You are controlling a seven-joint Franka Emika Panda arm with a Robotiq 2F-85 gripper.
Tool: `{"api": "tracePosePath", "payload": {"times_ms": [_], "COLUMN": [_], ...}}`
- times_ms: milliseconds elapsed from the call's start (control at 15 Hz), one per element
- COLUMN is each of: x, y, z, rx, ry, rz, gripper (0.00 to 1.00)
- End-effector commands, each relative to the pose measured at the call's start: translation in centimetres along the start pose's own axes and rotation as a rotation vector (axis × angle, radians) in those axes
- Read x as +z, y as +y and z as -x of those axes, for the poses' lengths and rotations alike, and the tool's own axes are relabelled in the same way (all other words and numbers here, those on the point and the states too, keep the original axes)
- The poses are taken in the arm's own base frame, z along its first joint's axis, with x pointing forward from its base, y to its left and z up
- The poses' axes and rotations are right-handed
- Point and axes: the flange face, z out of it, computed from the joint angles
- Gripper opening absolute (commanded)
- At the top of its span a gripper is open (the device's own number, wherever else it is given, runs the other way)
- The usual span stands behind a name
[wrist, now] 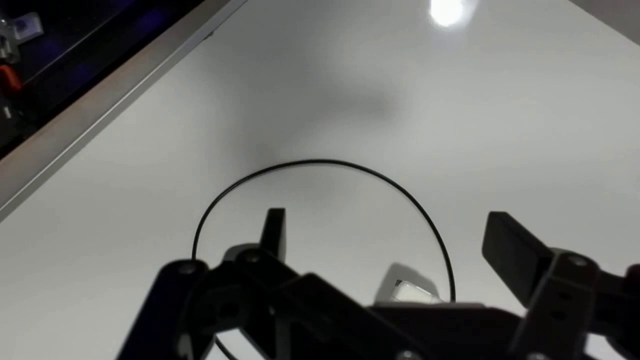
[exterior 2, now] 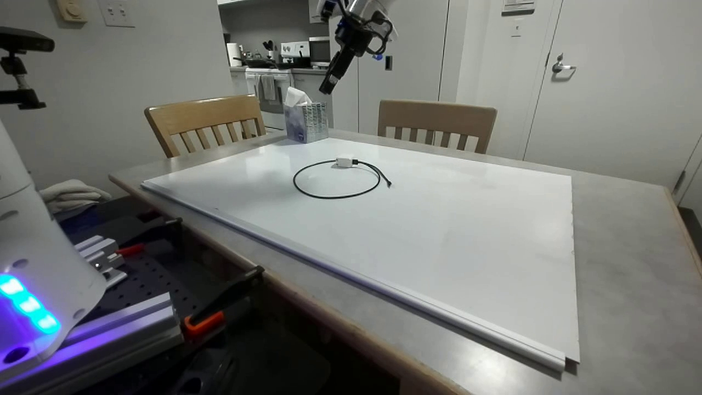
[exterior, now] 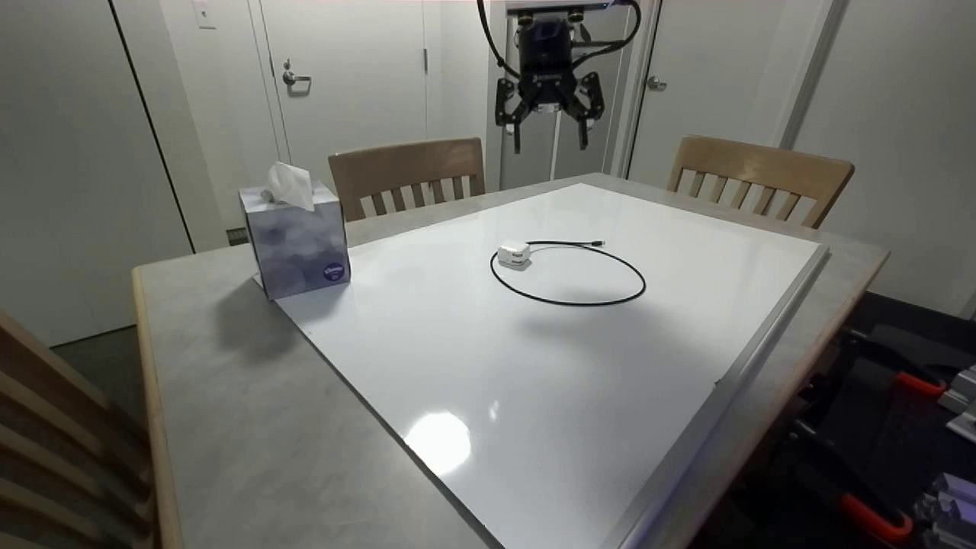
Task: Unwind the phone charger
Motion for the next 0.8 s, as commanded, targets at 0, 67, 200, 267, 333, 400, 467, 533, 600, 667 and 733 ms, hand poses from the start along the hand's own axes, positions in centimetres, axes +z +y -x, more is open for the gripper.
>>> {"api": "tracePosePath", "payload": {"times_ms": [0, 67, 200, 267, 333, 400, 467, 533, 600, 667, 733], "x": [0.7, 0.9, 1.3, 1.6, 2.0, 2.3, 2.5, 2.8, 3.1, 3.4, 3.9], "y": [-2.4, -2.9, -3.8, -4.1, -4.3, -4.5, -4.7, -4.9, -5.1, -5.1, -5.3], "z": [0.3, 0.5, 0.7, 0.7, 0.5, 0.4, 0.2, 0.0, -0.3, -0.4, -0.5], "rx": [-0.018, -0.018, 0.006, 0.026, 0.05, 0.072, 0.089, 0.106, 0.123, 0.151, 0.176], "ry": [0.082, 0.108, 0.158, 0.166, 0.168, 0.172, 0.181, 0.185, 0.182, 0.176, 0.178], "rz": [0.102, 0.121, 0.17, 0.194, 0.217, 0.232, 0.236, 0.242, 0.256, 0.273, 0.284], "gripper": [1.0, 1.0, 1.0, 1.0, 1.0, 1.0, 1.0, 1.0, 1.0, 1.0, 1.0]}}
